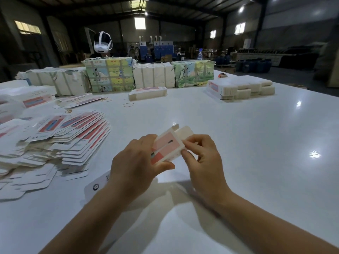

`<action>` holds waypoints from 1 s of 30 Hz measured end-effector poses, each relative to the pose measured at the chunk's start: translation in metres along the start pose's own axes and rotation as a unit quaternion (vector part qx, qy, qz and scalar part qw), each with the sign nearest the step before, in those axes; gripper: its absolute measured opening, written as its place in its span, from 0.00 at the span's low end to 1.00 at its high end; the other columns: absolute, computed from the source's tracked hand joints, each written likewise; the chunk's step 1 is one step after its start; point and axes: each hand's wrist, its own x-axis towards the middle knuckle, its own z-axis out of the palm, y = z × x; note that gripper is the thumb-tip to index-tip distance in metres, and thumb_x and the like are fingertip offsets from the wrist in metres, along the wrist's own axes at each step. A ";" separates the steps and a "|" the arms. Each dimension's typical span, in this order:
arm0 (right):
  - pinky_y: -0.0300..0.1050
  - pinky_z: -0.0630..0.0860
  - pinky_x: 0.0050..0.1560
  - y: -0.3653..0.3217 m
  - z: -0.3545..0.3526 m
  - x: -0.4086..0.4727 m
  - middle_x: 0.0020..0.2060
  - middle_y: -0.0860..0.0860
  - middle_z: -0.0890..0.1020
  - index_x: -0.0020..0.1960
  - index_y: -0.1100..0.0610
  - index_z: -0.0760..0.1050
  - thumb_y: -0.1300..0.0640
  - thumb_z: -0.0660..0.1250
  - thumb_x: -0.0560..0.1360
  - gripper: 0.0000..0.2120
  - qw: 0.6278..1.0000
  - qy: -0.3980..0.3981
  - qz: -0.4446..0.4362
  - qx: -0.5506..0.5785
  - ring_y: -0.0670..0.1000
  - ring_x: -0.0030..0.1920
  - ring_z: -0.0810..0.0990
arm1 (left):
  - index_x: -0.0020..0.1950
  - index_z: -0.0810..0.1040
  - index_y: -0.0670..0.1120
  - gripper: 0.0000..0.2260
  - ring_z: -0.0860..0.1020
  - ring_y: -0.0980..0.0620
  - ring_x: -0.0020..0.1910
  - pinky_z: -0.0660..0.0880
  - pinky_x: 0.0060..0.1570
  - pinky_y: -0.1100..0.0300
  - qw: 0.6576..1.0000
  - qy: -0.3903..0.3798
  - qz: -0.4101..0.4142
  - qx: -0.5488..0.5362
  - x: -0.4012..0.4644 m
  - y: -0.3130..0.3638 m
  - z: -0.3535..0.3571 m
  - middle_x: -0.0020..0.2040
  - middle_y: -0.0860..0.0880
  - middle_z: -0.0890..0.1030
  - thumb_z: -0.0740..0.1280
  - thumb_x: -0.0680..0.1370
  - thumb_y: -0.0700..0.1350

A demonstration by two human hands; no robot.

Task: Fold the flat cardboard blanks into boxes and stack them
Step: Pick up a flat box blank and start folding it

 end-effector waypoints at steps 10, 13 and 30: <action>0.39 0.54 0.70 -0.005 -0.008 0.000 0.64 0.36 0.65 0.57 0.52 0.78 0.56 0.61 0.72 0.15 0.994 -0.028 -0.065 -0.088 0.42 0.69 0.58 | 0.65 0.65 0.53 0.26 0.69 0.55 0.46 0.72 0.40 0.61 0.999 -0.029 0.013 0.006 -0.003 -0.005 0.005 0.57 0.53 0.75 0.64 0.72 0.64; 0.57 0.56 0.72 -0.008 -0.010 -0.001 0.57 0.33 0.69 0.62 0.46 0.65 0.57 0.60 0.70 0.21 0.997 -0.070 -0.035 -0.011 0.33 0.63 0.63 | 0.68 0.64 0.52 0.29 0.66 0.56 0.46 0.65 0.37 0.62 0.998 -0.047 0.022 0.041 -0.003 -0.004 0.007 0.57 0.54 0.75 0.61 0.72 0.66; 0.42 0.64 0.66 -0.005 -0.007 0.008 0.65 0.41 0.68 0.71 0.43 0.60 0.49 0.67 0.70 0.31 0.987 -0.023 0.133 0.085 0.43 0.65 0.67 | 0.70 0.60 0.52 0.32 0.71 0.51 0.54 0.71 0.45 0.58 0.989 -0.019 0.019 0.143 -0.002 0.001 0.007 0.58 0.54 0.73 0.51 0.72 0.70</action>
